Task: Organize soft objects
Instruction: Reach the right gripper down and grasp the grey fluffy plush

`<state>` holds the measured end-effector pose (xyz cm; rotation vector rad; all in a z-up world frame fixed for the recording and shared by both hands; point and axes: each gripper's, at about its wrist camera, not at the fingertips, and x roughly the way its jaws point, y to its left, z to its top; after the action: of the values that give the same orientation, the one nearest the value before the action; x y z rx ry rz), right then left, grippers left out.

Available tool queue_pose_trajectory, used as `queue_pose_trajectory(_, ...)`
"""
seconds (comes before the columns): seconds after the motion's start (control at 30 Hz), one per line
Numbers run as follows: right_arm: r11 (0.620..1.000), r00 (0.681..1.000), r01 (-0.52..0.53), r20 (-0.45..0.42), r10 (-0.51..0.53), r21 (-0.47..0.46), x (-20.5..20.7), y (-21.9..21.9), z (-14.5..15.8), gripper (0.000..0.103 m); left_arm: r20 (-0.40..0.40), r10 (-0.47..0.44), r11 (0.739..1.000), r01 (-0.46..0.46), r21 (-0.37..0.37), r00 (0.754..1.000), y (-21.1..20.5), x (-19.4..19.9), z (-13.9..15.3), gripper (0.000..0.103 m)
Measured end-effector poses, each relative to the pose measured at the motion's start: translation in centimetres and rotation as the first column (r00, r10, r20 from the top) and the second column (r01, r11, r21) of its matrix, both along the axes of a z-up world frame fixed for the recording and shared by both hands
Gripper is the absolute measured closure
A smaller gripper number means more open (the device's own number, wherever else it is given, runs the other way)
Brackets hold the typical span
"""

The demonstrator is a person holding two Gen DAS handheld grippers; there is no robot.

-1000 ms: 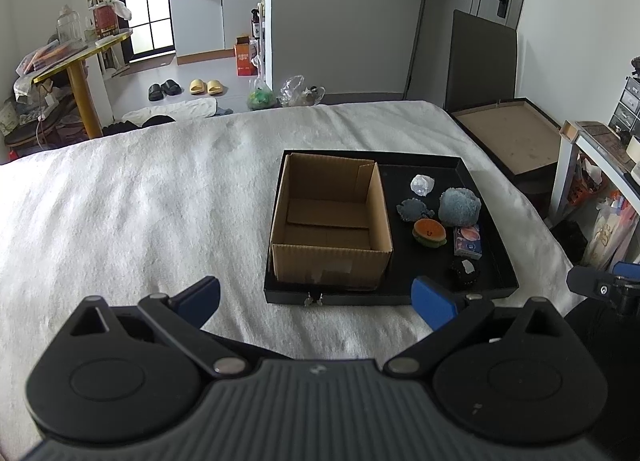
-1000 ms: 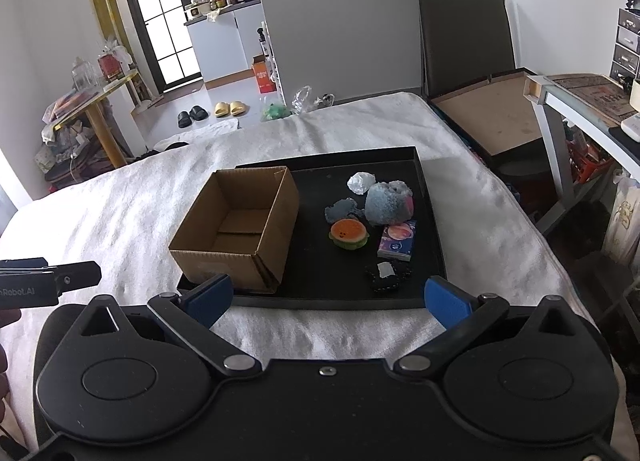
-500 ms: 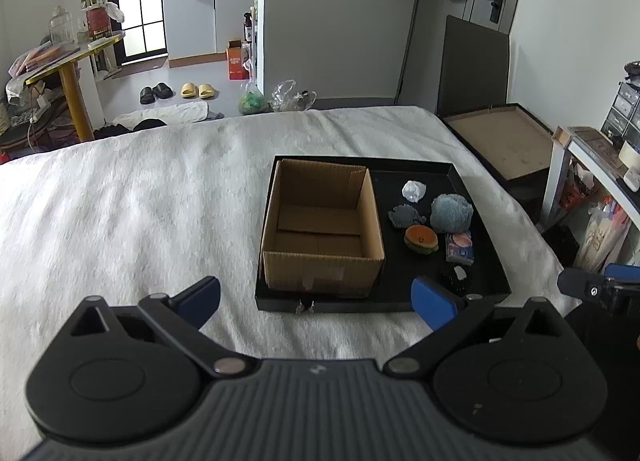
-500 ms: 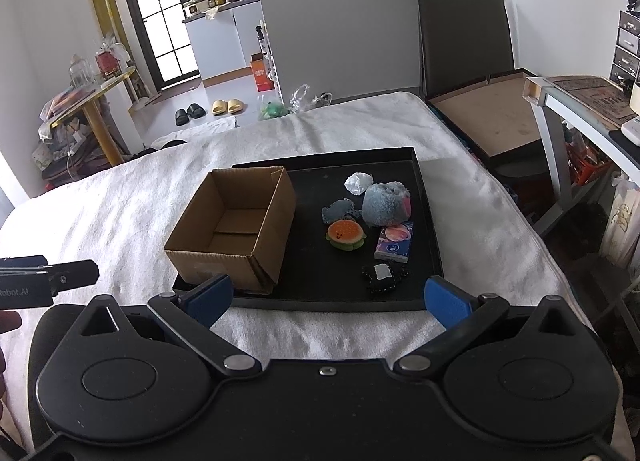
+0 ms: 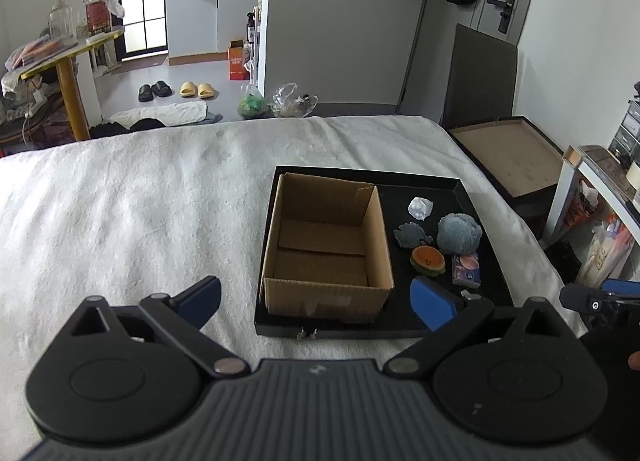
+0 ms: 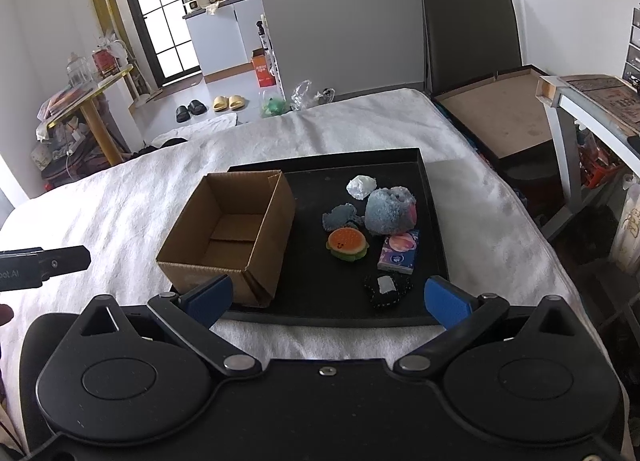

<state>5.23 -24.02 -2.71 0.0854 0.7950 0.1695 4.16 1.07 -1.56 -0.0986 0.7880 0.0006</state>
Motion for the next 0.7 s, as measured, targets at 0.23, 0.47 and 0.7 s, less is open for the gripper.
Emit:
queue_pose_trajectory(0.23,1.000,1.000,0.017,-0.010,-0.017,-0.004,2.3,-0.4,-0.4,0.000,-0.031,0.024,1.000,-0.025,-0.019,0.999,0.8,2.5,-0.9,0.004)
queue_pose_trajectory(0.47,0.999,0.998,0.042,-0.038,-0.042,-0.008,4.9,-0.9,-1.2,0.000,-0.052,0.062,0.998,-0.063,-0.014,0.997,1.7,4.8,-1.4,0.007)
queue_pose_trajectory(0.7,0.999,0.996,0.048,-0.073,-0.049,-0.017,7.6,-1.0,-2.0,0.000,-0.086,0.090,0.996,-0.091,-0.001,0.992,2.3,7.6,-2.1,0.013)
